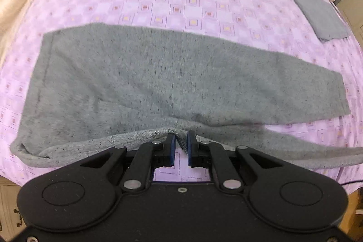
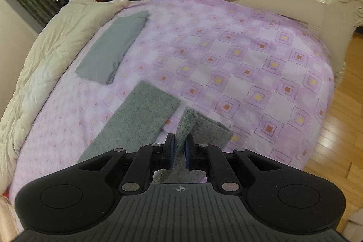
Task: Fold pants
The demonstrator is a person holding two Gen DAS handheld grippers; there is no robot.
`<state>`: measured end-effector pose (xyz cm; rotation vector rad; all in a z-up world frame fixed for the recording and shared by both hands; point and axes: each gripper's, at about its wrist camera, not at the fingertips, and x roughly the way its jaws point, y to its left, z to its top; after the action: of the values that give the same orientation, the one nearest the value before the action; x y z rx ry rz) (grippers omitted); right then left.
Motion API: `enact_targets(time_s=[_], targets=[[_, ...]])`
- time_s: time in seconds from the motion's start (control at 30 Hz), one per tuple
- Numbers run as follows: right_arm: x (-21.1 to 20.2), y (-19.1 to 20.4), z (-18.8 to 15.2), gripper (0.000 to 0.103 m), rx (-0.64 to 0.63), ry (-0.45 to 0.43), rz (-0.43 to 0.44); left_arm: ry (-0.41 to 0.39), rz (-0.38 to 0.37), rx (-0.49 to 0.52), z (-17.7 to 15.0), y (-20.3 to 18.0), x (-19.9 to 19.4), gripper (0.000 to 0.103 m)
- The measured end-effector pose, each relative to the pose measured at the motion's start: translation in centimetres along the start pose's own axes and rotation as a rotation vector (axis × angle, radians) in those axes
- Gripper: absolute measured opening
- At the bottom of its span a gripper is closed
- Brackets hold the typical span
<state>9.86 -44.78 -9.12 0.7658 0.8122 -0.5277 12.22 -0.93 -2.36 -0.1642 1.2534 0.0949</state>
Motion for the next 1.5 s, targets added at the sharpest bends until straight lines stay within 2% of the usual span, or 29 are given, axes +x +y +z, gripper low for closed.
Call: enact_targets(time_s=[0.07,0.2,0.4,0.53,0.87,0.97,1.0,1.07,1.13,1.3,1.5], targets=[[0.7,1.3,1.2,0.009,0.001,-0.007,0.029,-0.017,0.017,0.007,1.3,-0.4,-0.3,0.013],[4.9,4.3,4.2,0.009,-0.012,0.003,0.086,-0.045,0.033,-0.022,5.9,-1.0,1.2,0.013],[12.7,7.1,6.8,0.009,0.015,0.055,0.074,-0.037,0.091,-0.024,12.4,-2.6,7.0,0.013],[16.8,8.2,7.3,0.009,0.025,0.084,0.025,0.009,0.137,0.005,14.8,-3.9,10.7,0.013],[21.7,9.0,7.9,0.010,-0.010,0.134,-0.029,0.088,0.190,0.006,18.0,-5.7,16.7,0.013],[22.1,8.9,8.0,0.013,-0.029,0.139,0.019,0.107,0.207,0.010,18.8,-5.9,18.5,0.015],[21.8,8.9,8.1,0.024,-0.039,0.124,0.036,0.109,0.216,0.022,19.0,-6.2,19.0,0.017],[20.3,8.7,8.5,0.032,-0.072,0.053,0.069,0.100,0.230,0.044,19.3,-6.6,19.5,0.022],[18.9,8.2,9.1,0.032,-0.102,0.014,0.078,0.084,0.236,0.059,19.7,-7.1,19.7,0.023],[15.9,6.2,9.6,0.032,-0.175,0.022,0.080,0.031,0.227,0.044,20.1,-7.8,18.0,0.024],[14.6,4.0,6.6,0.032,-0.302,0.085,0.043,-0.015,0.163,0.087,16.6,-9.4,13.6,0.024]])
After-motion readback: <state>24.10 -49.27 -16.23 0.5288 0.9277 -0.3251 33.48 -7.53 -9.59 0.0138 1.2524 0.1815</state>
